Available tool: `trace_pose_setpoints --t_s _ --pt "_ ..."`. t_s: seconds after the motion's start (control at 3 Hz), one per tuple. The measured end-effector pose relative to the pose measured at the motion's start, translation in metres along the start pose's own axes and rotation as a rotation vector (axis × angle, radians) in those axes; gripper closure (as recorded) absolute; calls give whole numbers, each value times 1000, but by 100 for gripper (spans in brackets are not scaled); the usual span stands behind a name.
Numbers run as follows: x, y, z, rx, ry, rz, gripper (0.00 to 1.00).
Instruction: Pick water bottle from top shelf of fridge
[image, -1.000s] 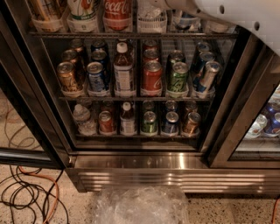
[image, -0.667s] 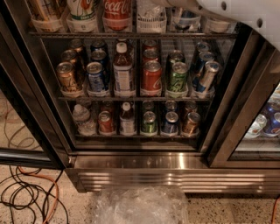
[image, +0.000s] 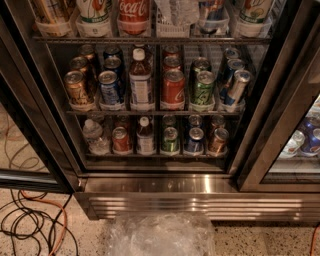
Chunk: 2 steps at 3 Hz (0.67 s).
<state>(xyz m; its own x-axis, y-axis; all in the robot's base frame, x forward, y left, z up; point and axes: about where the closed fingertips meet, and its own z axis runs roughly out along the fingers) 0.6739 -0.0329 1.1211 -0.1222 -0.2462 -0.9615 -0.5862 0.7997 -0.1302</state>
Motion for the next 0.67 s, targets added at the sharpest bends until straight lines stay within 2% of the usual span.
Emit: trace_pose_setpoints --t_s 0.33,0.67 --pt "18 -6 -26 1 133 58 100" --pt "30 -8 -39 3 204 87 100"
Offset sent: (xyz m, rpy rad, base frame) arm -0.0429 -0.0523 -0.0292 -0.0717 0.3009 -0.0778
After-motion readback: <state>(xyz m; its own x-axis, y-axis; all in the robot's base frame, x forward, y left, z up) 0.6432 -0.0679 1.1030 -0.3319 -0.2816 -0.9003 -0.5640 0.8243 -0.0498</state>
